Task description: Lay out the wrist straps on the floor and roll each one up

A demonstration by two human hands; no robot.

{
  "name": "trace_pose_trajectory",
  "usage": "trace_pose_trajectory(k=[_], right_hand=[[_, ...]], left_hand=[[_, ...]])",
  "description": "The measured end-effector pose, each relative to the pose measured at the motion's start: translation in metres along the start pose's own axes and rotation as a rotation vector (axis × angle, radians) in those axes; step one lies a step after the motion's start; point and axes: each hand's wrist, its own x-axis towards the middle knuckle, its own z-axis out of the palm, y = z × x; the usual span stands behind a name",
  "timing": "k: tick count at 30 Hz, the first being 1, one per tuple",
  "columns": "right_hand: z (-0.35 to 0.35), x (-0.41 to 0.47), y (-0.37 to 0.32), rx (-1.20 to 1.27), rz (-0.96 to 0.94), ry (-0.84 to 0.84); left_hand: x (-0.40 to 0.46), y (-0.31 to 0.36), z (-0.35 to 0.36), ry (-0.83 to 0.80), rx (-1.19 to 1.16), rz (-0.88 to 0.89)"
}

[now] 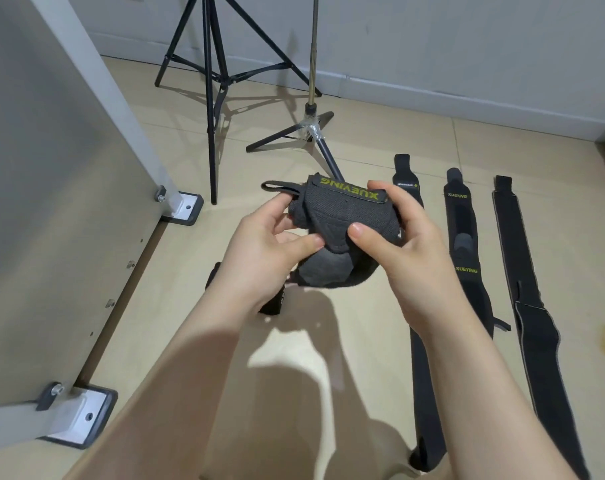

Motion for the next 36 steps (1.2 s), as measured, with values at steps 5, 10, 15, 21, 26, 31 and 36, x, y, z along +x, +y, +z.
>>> trace_pose_trajectory(k=[5, 10, 15, 21, 26, 31, 36], right_hand=[[0.002, -0.001, 0.008, -0.211, 0.020, -0.088], [-0.002, -0.002, 0.012, -0.256, 0.085, -0.116], [-0.003, 0.001, 0.009, -0.264, 0.051, -0.003], [-0.003, -0.002, -0.006, 0.010, 0.149, 0.083], [-0.004, -0.001, -0.006, -0.006, 0.290, 0.036], [-0.012, -0.001, -0.010, 0.005, 0.442, -0.076], [-0.012, -0.004, -0.007, 0.081, 0.350, -0.101]], left_hand=[[-0.005, -0.002, 0.000, -0.038, 0.278, 0.070], [-0.005, -0.011, 0.003, -0.068, 0.481, 0.065], [-0.003, -0.008, -0.002, -0.010, 0.431, 0.080], [-0.007, -0.005, 0.002, -0.004, 0.077, -0.027], [-0.003, -0.003, 0.000, -0.031, 0.041, -0.030], [-0.003, -0.005, 0.005, -0.029, 0.012, 0.008], [-0.002, -0.008, 0.012, 0.089, 0.136, 0.009]])
